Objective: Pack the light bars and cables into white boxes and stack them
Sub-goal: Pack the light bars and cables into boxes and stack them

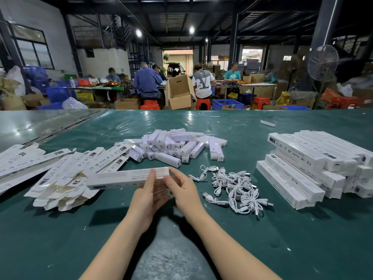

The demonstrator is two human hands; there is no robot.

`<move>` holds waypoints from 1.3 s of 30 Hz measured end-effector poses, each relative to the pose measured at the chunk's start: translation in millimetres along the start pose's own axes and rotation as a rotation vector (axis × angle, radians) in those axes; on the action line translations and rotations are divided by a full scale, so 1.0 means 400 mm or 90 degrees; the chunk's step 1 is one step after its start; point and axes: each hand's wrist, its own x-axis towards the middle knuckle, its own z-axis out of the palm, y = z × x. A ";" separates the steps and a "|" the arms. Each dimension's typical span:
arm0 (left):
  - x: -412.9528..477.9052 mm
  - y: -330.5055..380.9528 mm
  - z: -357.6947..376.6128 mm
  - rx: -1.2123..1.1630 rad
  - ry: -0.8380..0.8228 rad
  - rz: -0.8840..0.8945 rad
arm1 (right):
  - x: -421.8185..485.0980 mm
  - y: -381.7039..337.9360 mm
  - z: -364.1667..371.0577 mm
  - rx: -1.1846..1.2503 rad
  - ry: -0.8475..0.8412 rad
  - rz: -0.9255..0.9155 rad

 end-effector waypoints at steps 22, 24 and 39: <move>0.005 0.004 -0.003 -0.029 0.073 -0.091 | 0.062 -0.082 -0.183 0.571 0.470 0.155; 0.001 0.003 0.000 -0.019 0.064 -0.092 | 0.062 -0.099 -0.243 0.609 0.536 0.135; -0.008 0.004 -0.001 0.012 0.033 -0.106 | 0.069 -0.051 -0.267 -0.113 0.551 0.023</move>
